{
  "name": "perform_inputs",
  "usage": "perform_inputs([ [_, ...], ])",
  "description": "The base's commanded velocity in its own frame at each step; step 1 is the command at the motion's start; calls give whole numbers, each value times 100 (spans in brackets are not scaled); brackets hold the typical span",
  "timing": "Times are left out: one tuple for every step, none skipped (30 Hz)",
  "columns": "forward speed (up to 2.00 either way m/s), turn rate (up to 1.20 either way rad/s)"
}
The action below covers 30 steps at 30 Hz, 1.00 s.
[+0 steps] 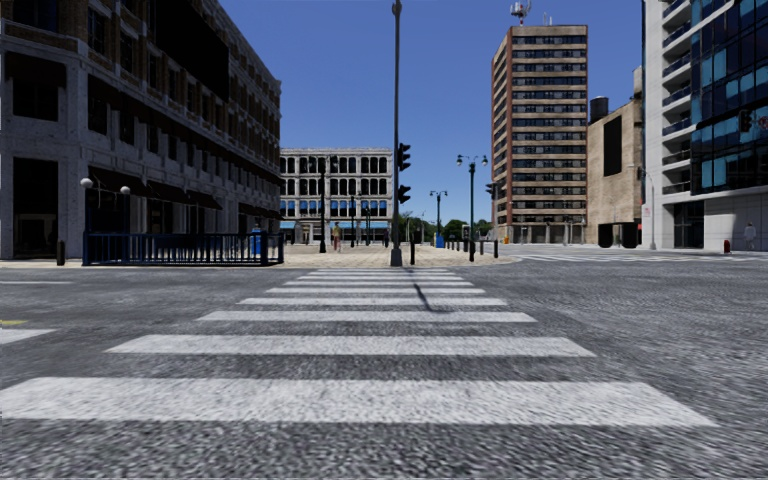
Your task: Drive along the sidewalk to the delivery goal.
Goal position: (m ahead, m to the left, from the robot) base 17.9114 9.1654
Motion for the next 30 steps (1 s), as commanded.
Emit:
perform_inputs([
  [200, 0],
  [200, 0],
  [200, 0],
  [200, 0],
  [200, 0],
  [200, 0],
  [200, 0],
  [200, 0],
  [200, 0],
  [200, 0],
  [200, 0],
  [200, 0],
  [200, 0],
  [200, 0],
  [200, 0],
  [200, 0],
  [200, 0],
  [200, 0],
  [200, 0],
  [200, 0],
  [200, 0],
  [200, 0],
  [200, 0],
  [200, 0],
  [200, 0],
  [200, 0],
  [200, 0],
  [200, 0],
  [200, 0],
  [200, 38],
])
